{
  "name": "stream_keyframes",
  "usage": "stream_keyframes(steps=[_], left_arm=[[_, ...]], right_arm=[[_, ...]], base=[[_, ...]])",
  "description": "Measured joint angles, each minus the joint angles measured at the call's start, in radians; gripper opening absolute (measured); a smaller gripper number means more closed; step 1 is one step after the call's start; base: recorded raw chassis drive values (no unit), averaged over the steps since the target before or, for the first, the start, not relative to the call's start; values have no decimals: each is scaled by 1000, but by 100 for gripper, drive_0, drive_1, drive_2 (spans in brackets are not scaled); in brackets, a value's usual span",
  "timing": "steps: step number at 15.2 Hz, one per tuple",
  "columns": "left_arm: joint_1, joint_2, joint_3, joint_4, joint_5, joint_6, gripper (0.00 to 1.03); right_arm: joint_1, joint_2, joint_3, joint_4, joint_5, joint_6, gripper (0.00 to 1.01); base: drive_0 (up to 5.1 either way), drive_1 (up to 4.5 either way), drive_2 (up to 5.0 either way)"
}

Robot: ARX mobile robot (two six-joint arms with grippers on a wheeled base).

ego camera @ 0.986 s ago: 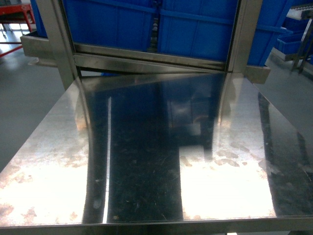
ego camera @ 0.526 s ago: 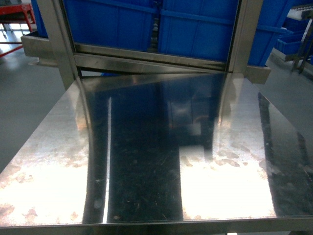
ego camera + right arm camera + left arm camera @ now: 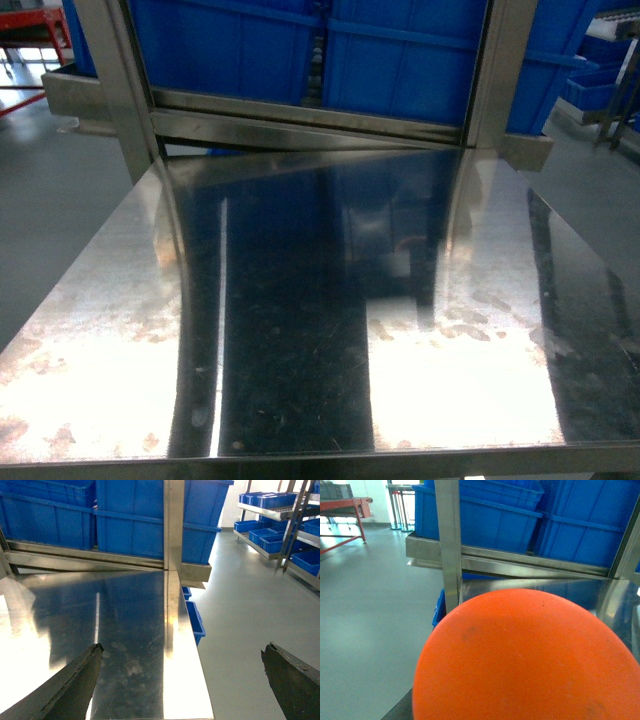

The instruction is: Pick capacitor and pack into box

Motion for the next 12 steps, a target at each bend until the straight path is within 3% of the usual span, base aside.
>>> stream_keyframes(steps=[12], left_arm=[[0,-130,-55,-69,0,0,44]], right_arm=[[0,0,0,0,0,0,98]], base=[[0,0,0]])
